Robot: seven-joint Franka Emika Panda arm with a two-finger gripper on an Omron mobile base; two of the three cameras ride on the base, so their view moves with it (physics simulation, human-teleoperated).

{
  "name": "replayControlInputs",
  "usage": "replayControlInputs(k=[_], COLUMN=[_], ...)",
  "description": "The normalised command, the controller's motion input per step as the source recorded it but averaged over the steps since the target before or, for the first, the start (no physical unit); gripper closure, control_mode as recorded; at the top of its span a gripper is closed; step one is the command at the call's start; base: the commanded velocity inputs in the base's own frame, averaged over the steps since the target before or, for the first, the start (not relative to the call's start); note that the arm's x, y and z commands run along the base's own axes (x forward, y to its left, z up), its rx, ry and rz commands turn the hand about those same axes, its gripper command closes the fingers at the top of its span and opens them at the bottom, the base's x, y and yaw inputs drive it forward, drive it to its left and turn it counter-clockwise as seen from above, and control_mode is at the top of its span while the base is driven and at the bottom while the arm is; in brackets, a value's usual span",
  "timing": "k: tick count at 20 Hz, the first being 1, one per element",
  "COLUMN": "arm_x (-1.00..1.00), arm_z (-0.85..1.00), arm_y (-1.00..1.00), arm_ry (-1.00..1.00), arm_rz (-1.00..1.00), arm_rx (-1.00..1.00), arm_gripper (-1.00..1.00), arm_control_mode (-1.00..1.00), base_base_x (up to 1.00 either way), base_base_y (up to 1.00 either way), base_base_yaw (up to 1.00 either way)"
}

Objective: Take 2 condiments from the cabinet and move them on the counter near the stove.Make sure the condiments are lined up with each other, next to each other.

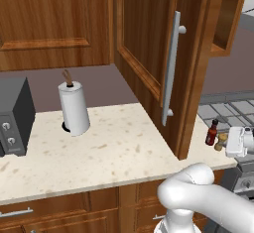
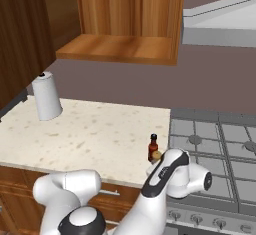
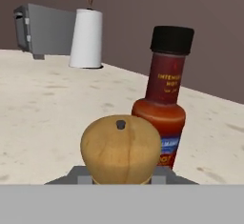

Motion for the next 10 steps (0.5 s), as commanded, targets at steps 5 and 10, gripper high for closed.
replayControlInputs(k=[5, 10], arm_x=[0.17, 0.18], arm_z=[-0.11, -0.06], arm_y=[-0.07, -0.08], arm_ry=[0.0, 0.0], arm_rz=[0.0, 0.0], arm_rx=[0.02, 0.02], arm_gripper=[1.0, 1.0], arm_control_mode=[-1.0, -1.0], base_base_x=[0.0, 0.0], base_base_y=[0.0, 0.0], base_base_yaw=[0.0, 0.0])
